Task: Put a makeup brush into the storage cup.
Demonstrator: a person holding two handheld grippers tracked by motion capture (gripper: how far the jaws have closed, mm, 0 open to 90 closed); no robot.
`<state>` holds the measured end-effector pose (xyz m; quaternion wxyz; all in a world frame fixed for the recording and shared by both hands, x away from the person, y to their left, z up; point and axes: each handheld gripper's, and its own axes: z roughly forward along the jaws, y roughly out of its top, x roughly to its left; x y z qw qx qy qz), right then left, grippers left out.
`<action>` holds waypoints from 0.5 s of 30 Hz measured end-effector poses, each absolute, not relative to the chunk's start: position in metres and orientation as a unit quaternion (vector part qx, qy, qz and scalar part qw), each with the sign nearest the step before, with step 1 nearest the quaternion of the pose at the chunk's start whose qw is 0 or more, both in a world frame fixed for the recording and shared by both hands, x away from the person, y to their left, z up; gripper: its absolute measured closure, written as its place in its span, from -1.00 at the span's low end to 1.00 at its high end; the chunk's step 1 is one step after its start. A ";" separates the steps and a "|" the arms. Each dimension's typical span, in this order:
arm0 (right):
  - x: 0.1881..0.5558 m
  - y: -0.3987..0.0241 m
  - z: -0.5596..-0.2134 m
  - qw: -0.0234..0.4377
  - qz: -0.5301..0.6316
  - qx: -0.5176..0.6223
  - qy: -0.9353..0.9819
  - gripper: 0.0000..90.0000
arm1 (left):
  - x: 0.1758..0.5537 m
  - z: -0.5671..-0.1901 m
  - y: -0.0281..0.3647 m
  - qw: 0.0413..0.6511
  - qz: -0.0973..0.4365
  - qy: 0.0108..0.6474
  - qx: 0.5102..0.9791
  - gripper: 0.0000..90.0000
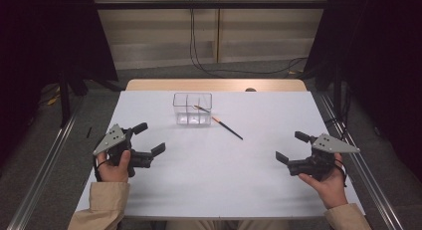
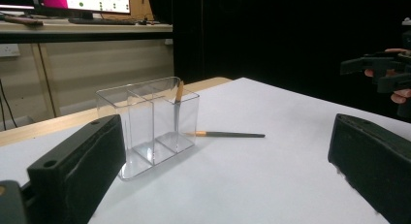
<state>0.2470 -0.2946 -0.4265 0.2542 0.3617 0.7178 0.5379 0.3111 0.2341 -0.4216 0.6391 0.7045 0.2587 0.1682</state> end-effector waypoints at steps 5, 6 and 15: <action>0.254 -0.289 -0.425 0.253 0.537 0.359 0.720 -1.00 | 0.310 -0.423 0.234 0.641 0.167 0.255 0.705 -1.00; 0.255 -0.288 -0.425 0.253 0.537 0.359 0.721 -1.00 | 0.310 -0.423 0.234 0.642 0.165 0.256 0.704 -1.00; 0.266 -0.282 -0.424 0.250 0.546 0.359 0.715 -1.00 | 0.310 -0.426 0.237 0.643 0.161 0.261 0.702 -1.00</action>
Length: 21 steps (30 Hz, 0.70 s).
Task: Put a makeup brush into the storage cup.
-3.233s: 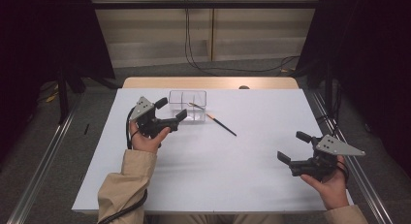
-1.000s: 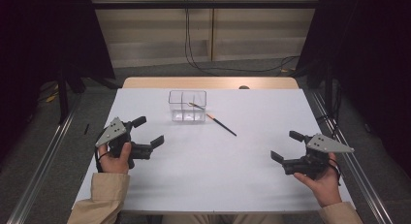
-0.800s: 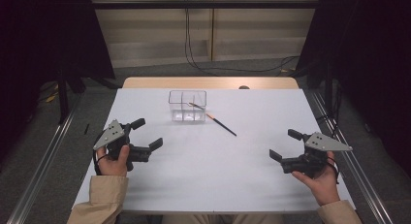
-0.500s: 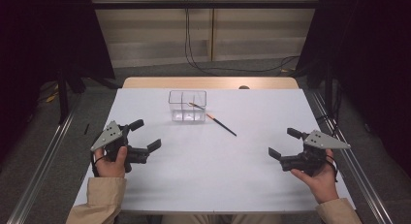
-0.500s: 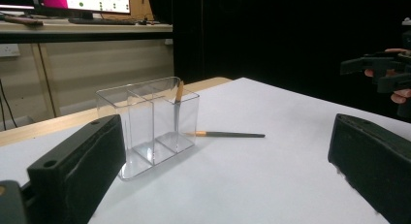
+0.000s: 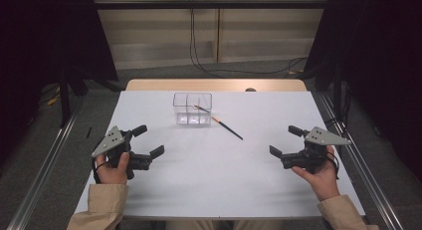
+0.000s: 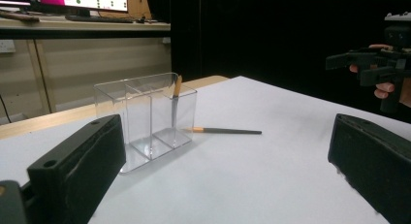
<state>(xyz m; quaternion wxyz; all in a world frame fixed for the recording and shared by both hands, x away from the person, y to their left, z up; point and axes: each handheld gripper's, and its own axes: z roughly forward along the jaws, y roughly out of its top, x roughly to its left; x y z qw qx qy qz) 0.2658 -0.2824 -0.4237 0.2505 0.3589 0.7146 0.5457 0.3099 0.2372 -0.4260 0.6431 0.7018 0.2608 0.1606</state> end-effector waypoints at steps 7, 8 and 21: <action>0.273 -0.274 -0.423 0.247 0.548 0.361 0.713 -1.00 | 0.308 -0.425 0.237 0.645 0.160 0.259 0.701 -1.00; 0.273 -0.272 -0.422 0.245 0.548 0.361 0.714 -1.00 | 0.307 -0.425 0.238 0.643 0.163 0.260 0.702 -1.00; 0.287 -0.256 -0.414 0.243 0.557 0.357 0.709 -1.00 | 0.308 -0.423 0.241 0.650 0.163 0.259 0.695 -1.00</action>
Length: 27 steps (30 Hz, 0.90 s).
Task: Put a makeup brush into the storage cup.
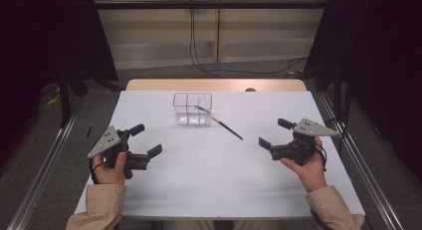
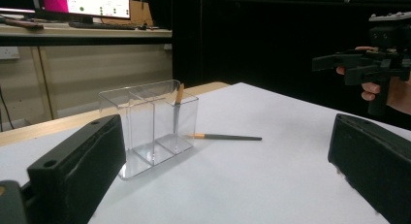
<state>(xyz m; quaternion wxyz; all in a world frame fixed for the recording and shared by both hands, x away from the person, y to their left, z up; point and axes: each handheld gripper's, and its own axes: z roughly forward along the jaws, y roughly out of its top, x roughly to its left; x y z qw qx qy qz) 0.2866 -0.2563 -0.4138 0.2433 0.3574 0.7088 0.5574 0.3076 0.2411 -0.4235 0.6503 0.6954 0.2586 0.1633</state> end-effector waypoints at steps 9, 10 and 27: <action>0.296 -0.249 -0.415 0.242 0.557 0.353 0.712 -1.00 | 0.309 -0.426 0.237 0.649 0.154 0.255 0.700 -1.00; 0.298 -0.249 -0.416 0.240 0.558 0.354 0.712 -1.00 | 0.309 -0.426 0.237 0.649 0.154 0.255 0.700 -1.00; 0.317 -0.238 -0.406 0.250 0.556 0.353 0.710 -1.00 | 0.308 -0.424 0.241 0.651 0.161 0.255 0.697 -1.00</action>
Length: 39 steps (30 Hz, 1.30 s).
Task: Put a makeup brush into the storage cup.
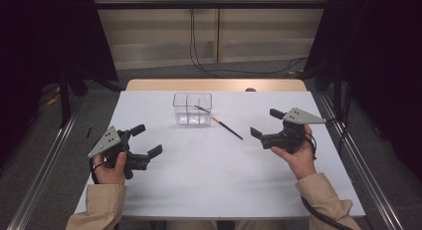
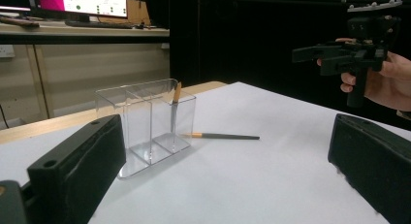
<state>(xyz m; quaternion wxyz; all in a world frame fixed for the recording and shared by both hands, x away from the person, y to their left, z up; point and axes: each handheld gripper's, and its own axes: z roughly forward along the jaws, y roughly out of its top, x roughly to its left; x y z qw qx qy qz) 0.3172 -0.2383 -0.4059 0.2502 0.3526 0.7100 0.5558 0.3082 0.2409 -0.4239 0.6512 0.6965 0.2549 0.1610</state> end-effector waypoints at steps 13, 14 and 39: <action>0.338 -0.228 -0.411 0.247 0.550 0.364 0.710 -0.99 | 0.309 -0.425 0.240 0.648 0.162 0.256 0.698 -1.00; 0.339 -0.227 -0.411 0.246 0.549 0.367 0.710 -0.99 | 0.309 -0.425 0.240 0.648 0.162 0.255 0.699 -1.00; 0.368 -0.208 -0.421 0.238 0.532 0.374 0.722 -0.98 | 0.310 -0.422 0.241 0.651 0.167 0.250 0.697 -1.00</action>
